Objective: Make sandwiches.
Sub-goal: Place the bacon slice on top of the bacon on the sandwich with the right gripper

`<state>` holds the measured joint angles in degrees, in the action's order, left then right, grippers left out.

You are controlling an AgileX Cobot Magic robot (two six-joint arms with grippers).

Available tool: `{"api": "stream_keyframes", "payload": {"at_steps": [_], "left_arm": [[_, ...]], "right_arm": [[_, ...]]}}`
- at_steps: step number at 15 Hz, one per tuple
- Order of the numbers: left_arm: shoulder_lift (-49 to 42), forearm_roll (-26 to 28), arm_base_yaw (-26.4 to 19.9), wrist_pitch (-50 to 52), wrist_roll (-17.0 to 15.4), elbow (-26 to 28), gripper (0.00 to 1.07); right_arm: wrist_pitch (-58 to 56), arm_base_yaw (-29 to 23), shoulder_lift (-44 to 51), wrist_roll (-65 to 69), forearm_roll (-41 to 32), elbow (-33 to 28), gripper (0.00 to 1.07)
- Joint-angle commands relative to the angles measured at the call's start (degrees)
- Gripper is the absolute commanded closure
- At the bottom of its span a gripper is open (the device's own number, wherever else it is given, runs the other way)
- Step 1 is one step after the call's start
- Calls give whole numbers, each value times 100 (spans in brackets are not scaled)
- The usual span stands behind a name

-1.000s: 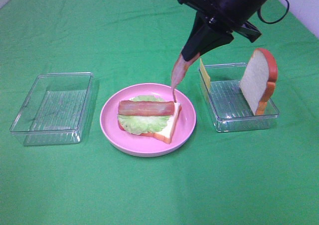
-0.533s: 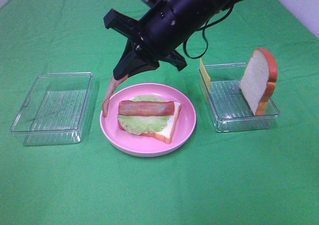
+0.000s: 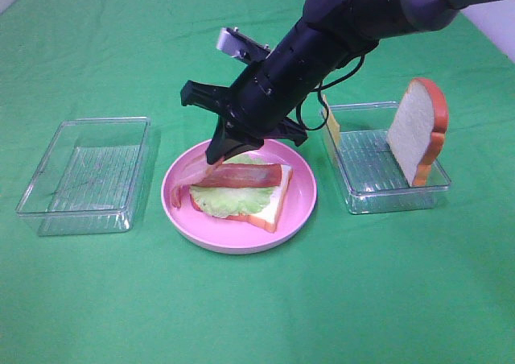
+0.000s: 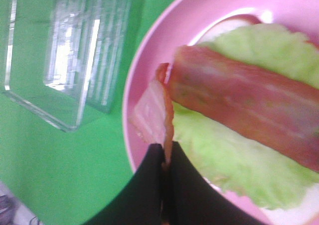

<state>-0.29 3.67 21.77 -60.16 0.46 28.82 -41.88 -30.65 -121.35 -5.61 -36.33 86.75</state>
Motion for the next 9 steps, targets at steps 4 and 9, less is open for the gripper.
{"api": "stream_keyframes", "payload": {"at_steps": [4,9], "left_arm": [[-52,40,6,69,6,-11,22],[-52,40,6,69,6,-11,22]], "right_arm": [[-235,6,40,1570,2051,29,98],[-401,6,92,1742,2498,29,46]]}}
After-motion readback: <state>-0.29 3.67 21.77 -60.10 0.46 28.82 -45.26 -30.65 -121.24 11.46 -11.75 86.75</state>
